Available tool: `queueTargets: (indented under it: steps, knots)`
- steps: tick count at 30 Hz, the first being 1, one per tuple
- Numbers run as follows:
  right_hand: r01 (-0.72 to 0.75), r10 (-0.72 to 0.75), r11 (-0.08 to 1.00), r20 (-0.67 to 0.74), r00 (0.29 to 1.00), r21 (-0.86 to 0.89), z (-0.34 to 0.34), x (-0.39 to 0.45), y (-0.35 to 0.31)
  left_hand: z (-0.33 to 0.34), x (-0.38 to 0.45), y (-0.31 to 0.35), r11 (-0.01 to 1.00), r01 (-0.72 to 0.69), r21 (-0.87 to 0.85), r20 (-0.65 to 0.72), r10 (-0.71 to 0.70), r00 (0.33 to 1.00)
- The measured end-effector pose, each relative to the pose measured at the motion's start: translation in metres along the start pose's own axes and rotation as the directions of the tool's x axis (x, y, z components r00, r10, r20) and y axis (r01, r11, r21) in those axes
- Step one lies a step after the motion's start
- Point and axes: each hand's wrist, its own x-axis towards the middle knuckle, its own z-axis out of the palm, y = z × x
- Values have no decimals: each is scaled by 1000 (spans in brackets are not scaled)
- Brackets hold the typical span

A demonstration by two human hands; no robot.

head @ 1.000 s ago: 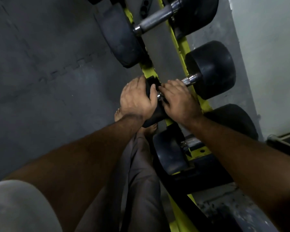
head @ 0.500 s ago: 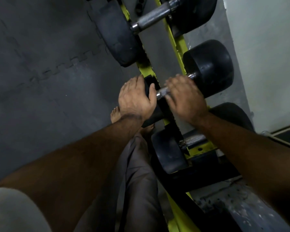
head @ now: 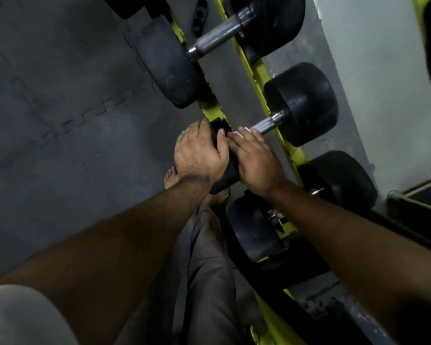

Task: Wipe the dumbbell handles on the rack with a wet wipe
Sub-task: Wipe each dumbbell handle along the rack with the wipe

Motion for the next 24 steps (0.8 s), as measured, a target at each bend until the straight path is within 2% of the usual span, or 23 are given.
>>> queueTargets:
  steps: [2, 3, 6, 7, 10, 12, 13, 15, 17, 19, 21, 22, 24]
  knots:
    - [121, -119, 992, 71, 990, -24, -7, 0, 16, 2, 0, -1, 1000, -2, 1, 6, 2, 1000]
    - [124, -120, 990, 64, 991, -60, -11, 1, 29, 2, -1, -1, 1000, -4, 1, 13, 4, 1000]
    - [-69, 63, 993, -66, 996, -100, -18, 2, 40, 2, 0, -2, 1000, 2, -4, 20, -2, 1000]
    - [-66, 60, 994, -72, 996, -88, -13, 1, 30, 2, -1, -1, 1000, 0, -9, 25, 1, 1000]
    - [138, -140, 990, 58, 988, 36, 1, -2, 6, 1, 0, 0, 1000, 1, -13, 23, -1, 1000]
    - [199, -199, 980, 57, 978, 3, -4, -2, 20, 1, 0, 0, 1000, 7, -16, 30, -6, 1000]
    - [168, -168, 985, 2, 986, -33, -5, -3, 30, 1, 0, 0, 1000, 7, -15, 30, -6, 1000]
    - [1, -8, 998, -118, 993, -62, -5, -8, 40, 2, 0, 0, 1000, 7, -20, 27, -7, 1000]
    - [-71, 60, 996, -160, 985, -61, 8, -12, 24, 1, 0, -1, 1000, 8, -19, 21, -8, 1000]
    - [27, -32, 998, -105, 994, -50, 21, -16, 11, -1, 0, 1, 1000, 4, -28, 33, -3, 999]
    - [86, -99, 988, -96, 990, -126, 20, -18, 22, -3, 0, 1, 999, 5, -34, 37, -3, 999]
    - [53, -77, 985, -145, 986, -163, 17, -18, 33, -3, 0, 0, 999, 3, -37, 34, -2, 999]
    - [-148, 118, 983, -247, 962, -110, 12, -18, 42, -3, -1, 0, 999, 1, -49, 27, 1, 1000]
